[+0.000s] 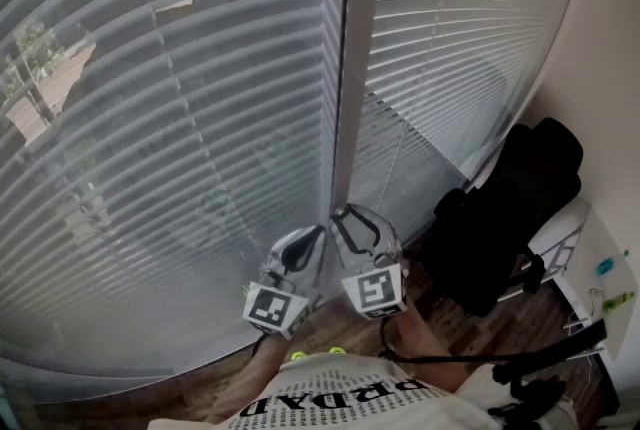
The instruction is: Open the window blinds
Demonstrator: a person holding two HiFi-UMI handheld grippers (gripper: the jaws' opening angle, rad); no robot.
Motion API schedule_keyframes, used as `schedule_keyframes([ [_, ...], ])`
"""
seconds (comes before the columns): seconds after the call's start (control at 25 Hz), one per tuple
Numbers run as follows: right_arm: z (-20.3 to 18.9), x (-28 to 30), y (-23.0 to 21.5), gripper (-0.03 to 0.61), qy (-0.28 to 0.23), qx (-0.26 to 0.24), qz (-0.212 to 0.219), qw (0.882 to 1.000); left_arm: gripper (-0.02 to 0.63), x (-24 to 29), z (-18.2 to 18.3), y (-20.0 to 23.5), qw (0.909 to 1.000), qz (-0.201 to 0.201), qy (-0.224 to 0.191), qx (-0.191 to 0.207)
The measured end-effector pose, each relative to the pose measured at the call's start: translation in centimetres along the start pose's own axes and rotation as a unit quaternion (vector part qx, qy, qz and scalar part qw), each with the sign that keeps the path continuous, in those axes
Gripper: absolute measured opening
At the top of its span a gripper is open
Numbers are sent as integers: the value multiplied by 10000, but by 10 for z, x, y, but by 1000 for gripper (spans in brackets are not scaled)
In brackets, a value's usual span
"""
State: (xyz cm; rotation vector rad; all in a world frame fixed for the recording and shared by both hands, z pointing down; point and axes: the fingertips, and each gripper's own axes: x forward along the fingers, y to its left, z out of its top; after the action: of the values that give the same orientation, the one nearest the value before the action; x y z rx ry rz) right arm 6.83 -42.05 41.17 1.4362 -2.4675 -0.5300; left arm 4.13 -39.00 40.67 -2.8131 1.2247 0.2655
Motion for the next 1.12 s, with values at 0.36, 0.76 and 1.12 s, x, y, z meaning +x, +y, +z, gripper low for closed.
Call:
schedule_keyframes([
  [0.36,-17,8,1,138,215,-46,147,9997,-8,4,-1,-2,9999,156,50,-32],
  [0.76,-18,8,3,135,157,87,163,9997,-8,4,0,-2,9998,170,58,10],
  [1.12,-20,7,1,133,61,994,178,9949,-8,-3,-5,4,9994,286,135,129],
])
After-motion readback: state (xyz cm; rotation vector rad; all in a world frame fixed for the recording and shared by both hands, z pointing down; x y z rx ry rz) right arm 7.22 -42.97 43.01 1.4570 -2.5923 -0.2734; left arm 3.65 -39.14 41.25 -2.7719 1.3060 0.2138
